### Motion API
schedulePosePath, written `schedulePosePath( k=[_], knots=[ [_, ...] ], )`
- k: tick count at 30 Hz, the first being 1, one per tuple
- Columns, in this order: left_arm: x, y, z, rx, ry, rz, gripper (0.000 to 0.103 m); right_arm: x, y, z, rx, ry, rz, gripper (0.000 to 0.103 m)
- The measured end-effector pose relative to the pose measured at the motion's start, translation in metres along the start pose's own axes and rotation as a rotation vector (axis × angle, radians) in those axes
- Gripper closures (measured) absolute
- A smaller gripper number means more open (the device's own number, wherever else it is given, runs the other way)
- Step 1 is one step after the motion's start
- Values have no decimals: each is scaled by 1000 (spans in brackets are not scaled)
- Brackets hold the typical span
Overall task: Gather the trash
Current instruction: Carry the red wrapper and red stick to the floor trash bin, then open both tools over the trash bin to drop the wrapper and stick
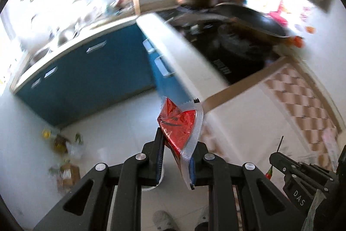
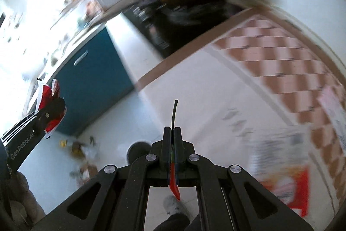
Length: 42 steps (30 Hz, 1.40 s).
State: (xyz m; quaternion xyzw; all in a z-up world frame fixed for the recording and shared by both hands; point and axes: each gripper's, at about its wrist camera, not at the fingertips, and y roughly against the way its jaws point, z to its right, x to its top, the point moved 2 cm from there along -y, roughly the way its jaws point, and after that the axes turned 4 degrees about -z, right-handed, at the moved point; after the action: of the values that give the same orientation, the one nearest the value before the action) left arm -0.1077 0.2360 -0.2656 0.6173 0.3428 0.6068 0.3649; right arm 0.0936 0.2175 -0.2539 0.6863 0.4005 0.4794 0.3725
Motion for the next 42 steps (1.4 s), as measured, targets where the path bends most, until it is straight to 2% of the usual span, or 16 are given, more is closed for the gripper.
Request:
schedulePosePath(
  k=[4, 7, 15, 20, 24, 29, 34, 35, 37, 38, 39, 41, 42],
  knots=[
    [-21, -47, -60, 27, 90, -73, 88, -11, -54, -58, 19, 71, -72, 101],
    [-39, -92, -97, 37, 153, -137, 88, -23, -100, -86, 25, 96, -130, 101],
    [-109, -240, -178, 28, 299, -335, 88, -66, -259, -130, 26, 105, -283, 101],
    [-159, -341, -215, -52, 397, -454, 87, -99, -376, -142, 34, 125, -370, 101],
    [-200, -419, -235, -180, 496, -565, 87, -126, -463, -145, 69, 119, -452, 101],
    [-232, -476, -250, -271, 562, -637, 87, -151, -561, -141, 105, 83, -537, 101],
    [-250, -498, -263, -288, 634, -666, 86, -169, -622, -136, 129, 48, -579, 101],
    [-249, -497, -263, -281, 629, -665, 83, -170, -627, -137, 133, 49, -582, 101],
    [-247, -494, -265, -258, 615, -651, 57, -174, -638, -139, 143, 49, -589, 101],
    [-244, -491, -267, -258, 614, -641, 32, -173, -641, -141, 149, 50, -599, 101],
    [-242, -487, -269, -250, 611, -628, 22, -174, -644, -142, 154, 46, -609, 100],
    [-238, -479, -273, -221, 589, -607, 21, -175, -648, -144, 128, 44, -621, 99],
    [-237, -476, -274, -207, 582, -605, 9, -175, -648, -145, 112, 53, -626, 94]
  ],
)
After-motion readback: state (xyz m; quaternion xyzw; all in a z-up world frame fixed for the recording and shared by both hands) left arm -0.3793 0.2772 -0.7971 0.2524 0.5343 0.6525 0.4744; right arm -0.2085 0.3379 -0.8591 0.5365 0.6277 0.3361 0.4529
